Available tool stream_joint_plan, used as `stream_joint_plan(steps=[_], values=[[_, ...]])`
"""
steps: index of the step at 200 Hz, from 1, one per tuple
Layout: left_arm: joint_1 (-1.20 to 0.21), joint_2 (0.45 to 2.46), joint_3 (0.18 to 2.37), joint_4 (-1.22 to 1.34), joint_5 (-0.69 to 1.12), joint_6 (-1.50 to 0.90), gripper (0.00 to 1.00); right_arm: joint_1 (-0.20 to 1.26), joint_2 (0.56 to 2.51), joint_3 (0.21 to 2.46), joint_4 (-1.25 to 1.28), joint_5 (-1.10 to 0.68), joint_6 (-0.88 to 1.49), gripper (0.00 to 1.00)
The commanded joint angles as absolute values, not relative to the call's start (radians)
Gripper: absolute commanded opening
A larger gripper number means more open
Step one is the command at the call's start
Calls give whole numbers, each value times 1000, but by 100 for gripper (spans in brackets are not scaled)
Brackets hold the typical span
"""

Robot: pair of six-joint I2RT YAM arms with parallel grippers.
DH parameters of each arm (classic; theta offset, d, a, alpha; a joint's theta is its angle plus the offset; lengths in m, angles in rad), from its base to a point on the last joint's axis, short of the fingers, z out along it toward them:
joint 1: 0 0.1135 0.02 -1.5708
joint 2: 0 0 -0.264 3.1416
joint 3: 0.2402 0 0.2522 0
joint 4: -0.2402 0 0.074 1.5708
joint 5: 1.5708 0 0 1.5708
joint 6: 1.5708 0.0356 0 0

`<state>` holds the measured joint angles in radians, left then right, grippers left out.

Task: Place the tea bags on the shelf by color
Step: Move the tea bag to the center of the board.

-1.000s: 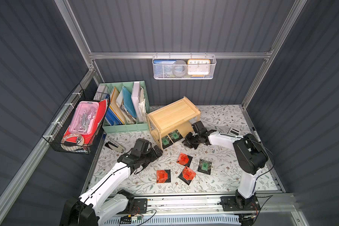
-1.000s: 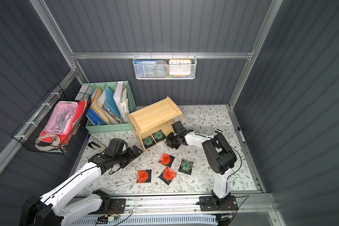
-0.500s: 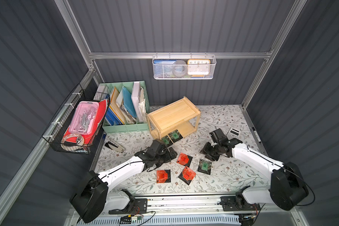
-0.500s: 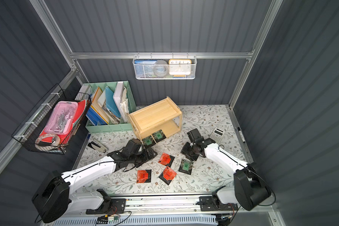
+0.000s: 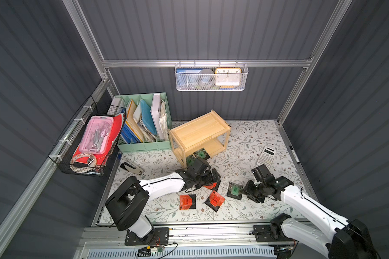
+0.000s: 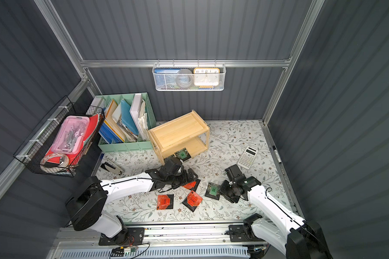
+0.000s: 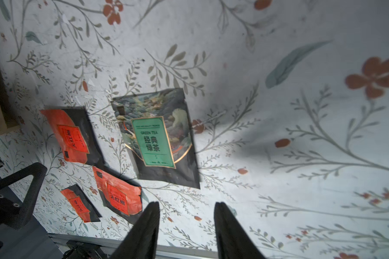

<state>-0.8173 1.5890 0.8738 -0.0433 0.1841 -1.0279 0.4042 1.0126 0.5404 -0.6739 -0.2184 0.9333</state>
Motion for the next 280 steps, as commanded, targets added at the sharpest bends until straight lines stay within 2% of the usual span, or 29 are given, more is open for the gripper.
stream_joint_plan(steps=[1, 51, 153, 280], values=[[-833, 1622, 907, -20, 191, -1046, 100, 399, 1016, 510, -638, -230, 931, 43], [-855, 1725, 987, -19, 225, -1032, 100, 396, 1060, 497, -576, -236, 925, 39], [-897, 1870, 1119, -24, 305, -1007, 91, 377, 1106, 456, -491, -296, 937, 35], [-902, 1882, 1164, -112, 332, -959, 90, 374, 1287, 494, -298, -335, 964, 34]])
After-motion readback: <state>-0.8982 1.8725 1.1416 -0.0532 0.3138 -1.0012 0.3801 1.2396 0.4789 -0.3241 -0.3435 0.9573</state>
